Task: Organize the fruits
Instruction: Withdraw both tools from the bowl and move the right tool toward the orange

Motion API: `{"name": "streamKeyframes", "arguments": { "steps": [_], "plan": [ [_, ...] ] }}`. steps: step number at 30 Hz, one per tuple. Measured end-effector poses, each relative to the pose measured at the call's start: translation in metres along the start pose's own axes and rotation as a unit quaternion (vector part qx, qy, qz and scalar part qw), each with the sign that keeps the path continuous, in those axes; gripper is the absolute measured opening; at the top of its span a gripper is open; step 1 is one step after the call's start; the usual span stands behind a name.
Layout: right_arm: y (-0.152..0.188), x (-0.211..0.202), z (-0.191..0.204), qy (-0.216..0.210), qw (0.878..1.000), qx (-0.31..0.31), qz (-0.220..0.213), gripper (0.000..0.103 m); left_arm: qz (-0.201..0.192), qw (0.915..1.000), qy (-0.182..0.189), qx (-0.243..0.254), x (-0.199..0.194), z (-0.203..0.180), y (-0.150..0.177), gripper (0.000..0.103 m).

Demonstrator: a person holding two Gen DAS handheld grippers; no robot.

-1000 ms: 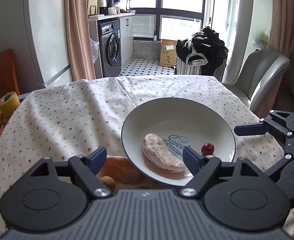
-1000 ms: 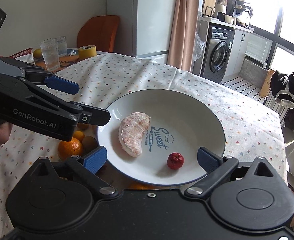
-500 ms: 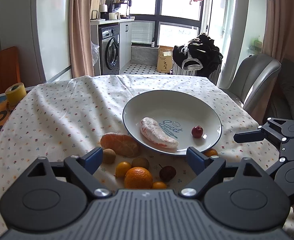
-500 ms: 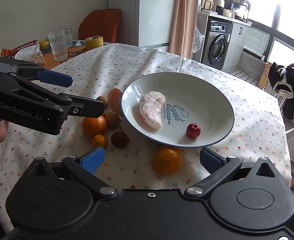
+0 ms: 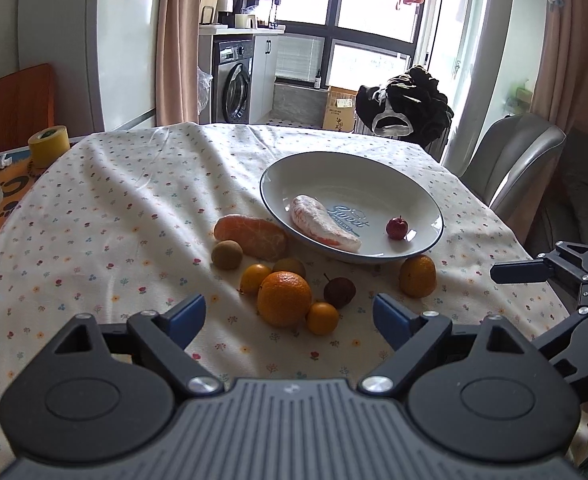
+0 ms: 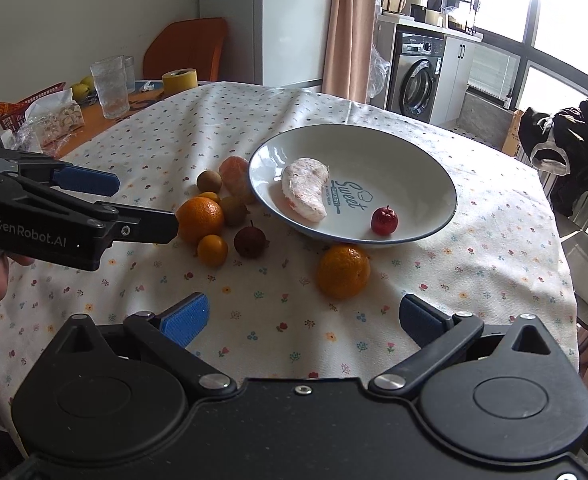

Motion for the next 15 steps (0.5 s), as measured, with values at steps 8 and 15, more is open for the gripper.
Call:
{"name": "streamKeyframes", "arguments": {
  "steps": [8, 15],
  "plan": [
    [0.009, -0.003, 0.0, 0.007, 1.0, 0.015, -0.003, 0.103, -0.004, 1.0, 0.004, -0.001, -0.007, -0.003, 0.01, 0.089],
    [0.018, -0.002, -0.003, 0.013, 0.999, 0.038, -0.004, 0.103, -0.01, 0.9999, 0.004, 0.001, -0.011, -0.005, 0.016, 0.089]
  ]
}}
Point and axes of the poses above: each gripper's, at about its wrist camera, not at the fingertips, and x roughly the way its jaws point, z to its left, y to its underside, the point moved 7 cm from there along x, roughly the way its jaws point, and after that the axes turned 11 degrees about y, right-handed, at the moved point
